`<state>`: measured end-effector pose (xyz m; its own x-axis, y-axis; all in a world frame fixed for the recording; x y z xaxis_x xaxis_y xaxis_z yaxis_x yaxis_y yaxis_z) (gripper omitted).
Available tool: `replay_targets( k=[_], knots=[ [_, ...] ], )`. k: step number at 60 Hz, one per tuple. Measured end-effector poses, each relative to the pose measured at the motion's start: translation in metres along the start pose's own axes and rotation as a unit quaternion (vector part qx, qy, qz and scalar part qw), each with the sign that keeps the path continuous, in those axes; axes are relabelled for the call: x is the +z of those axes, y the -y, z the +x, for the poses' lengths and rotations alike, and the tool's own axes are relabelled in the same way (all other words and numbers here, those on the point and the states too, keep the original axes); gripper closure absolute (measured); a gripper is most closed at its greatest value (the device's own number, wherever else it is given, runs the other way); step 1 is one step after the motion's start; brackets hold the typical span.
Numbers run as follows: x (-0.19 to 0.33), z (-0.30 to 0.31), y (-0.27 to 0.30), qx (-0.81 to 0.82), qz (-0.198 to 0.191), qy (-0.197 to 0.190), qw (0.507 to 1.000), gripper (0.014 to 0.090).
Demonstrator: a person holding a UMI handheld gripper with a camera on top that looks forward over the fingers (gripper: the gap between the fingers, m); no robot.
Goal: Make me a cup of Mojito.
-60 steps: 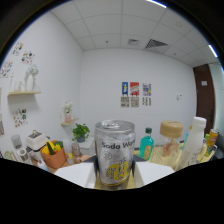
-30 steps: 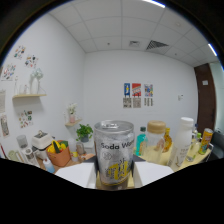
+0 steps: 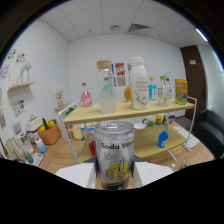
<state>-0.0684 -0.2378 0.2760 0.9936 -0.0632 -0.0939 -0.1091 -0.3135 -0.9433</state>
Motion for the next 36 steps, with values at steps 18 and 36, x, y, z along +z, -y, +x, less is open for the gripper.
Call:
replay_targets(
  k=[18,36],
  knots=[
    [0.021,0.031,-0.091,0.18,-0.079,0.025,0.98,0.0531],
    [0.034,0.021,-0.076,0.466,-0.102,0.137,0.868,0.0532]
  ],
)
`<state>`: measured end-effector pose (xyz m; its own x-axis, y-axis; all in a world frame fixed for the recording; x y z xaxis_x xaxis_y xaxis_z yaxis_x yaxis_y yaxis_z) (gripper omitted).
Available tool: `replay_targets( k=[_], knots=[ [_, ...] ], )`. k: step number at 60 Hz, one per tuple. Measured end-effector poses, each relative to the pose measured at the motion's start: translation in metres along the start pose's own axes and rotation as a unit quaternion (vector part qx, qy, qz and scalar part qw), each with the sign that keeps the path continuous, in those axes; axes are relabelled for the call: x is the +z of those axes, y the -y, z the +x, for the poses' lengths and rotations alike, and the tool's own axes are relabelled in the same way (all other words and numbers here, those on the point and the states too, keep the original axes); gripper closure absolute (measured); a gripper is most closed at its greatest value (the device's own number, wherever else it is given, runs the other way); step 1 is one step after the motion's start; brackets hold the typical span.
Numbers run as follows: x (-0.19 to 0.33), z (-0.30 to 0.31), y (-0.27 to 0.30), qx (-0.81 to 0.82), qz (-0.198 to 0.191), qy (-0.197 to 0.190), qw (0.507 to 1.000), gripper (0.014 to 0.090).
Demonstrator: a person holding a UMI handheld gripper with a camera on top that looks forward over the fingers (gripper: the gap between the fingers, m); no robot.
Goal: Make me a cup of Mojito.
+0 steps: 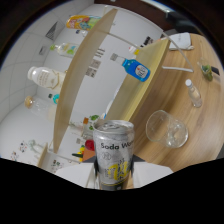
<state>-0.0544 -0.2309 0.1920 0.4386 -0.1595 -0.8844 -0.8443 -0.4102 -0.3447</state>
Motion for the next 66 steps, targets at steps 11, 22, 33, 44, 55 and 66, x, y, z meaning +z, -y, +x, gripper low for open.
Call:
replay_targets(
  k=[11,22,33,44,55,66],
  knots=[
    [0.007,-0.017,0.005,0.176,-0.028,0.066,0.982,0.0537],
    [0.006,-0.032,0.014,0.325,-0.044,0.118,0.937,0.0537],
    [0.003,-0.037,0.026,0.42,-0.047,0.148,0.894,0.0535],
    [0.002,-0.036,0.033,0.441,-0.041,0.154,0.883,0.0533],
    [0.0,-0.038,0.038,0.332,-0.016,0.128,0.934,0.0533],
    [-0.004,-0.048,0.05,-0.027,0.069,0.054,0.996,0.0532]
  ],
)
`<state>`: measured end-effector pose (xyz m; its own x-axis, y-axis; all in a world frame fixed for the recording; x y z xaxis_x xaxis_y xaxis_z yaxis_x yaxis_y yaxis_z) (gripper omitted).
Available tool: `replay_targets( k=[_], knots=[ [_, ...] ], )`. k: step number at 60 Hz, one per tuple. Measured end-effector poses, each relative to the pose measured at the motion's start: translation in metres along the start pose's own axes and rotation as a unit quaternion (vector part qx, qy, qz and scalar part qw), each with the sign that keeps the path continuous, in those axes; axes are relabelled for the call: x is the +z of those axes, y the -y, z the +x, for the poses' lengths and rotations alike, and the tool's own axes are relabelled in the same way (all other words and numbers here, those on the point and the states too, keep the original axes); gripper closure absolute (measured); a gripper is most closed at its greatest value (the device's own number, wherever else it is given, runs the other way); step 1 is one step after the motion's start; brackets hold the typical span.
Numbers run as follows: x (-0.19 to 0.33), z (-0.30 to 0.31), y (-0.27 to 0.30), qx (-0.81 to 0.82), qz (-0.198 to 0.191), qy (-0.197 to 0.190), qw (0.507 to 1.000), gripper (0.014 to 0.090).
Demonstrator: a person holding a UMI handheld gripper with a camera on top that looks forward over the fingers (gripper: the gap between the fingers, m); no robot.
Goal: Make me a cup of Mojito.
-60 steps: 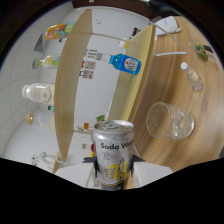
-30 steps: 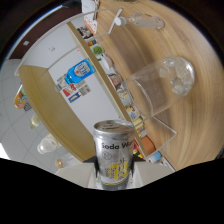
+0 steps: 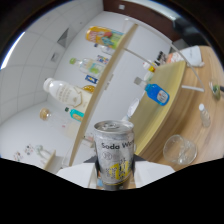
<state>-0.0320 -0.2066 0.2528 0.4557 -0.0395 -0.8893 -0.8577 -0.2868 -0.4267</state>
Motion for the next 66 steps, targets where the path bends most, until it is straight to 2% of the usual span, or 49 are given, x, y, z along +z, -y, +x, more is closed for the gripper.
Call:
replay_targets(
  k=[10,24,36,51,66],
  knots=[
    [0.01,-0.006,-0.006,-0.275,0.052,-0.027,0.96,0.0531],
    [0.037,0.053,-0.063,-0.412,0.022,-0.07,0.908,0.0532],
    [0.056,0.099,-0.097,-0.457,-0.005,-0.091,0.885,0.0534],
    [0.066,0.137,-0.122,-0.453,-0.033,-0.118,0.883,0.0526],
    [0.056,0.136,-0.127,-0.47,-0.024,-0.112,0.875,0.0513]
  ],
)
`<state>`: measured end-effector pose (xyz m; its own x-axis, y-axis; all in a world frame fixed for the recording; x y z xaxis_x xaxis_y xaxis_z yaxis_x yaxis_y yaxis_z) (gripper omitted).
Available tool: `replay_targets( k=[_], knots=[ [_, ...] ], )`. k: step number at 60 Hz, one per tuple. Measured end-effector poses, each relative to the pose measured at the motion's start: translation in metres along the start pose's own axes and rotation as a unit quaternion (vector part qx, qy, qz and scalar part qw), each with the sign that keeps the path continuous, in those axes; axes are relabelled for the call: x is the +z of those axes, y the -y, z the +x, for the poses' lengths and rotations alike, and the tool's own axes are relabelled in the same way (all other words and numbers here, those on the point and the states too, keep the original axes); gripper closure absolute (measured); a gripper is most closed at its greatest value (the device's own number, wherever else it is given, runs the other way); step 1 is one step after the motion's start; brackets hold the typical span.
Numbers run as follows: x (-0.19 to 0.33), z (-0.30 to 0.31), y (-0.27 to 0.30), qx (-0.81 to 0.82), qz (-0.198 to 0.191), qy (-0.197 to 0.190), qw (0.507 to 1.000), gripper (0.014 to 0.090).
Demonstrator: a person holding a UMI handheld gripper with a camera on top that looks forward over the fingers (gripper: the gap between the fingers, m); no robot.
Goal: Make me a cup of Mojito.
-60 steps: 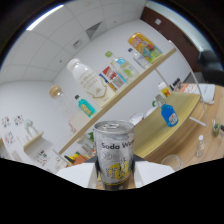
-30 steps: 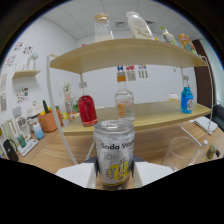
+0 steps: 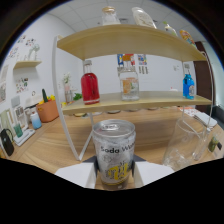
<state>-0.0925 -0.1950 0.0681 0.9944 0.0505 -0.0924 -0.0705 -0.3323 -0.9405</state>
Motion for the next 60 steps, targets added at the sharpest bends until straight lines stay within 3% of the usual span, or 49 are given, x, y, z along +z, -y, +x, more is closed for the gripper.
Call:
replay_targets(
  k=[12,16,21,42,60],
  knots=[
    [-0.008,-0.005,-0.013,-0.027,-0.019,-0.007,0.999,0.0487],
    [-0.013,-0.008,-0.016,-0.025,-0.033,-0.007,0.999,0.0418],
    [-0.023,-0.015,-0.016,-0.03,-0.055,0.003,0.998,0.0183],
    [-0.127,-0.009,0.031,-0.031,-0.086,-0.028,0.995,0.0191],
    [-0.195,0.057,0.046,-0.022,-0.102,-0.066,0.992,0.0186]
  ],
)
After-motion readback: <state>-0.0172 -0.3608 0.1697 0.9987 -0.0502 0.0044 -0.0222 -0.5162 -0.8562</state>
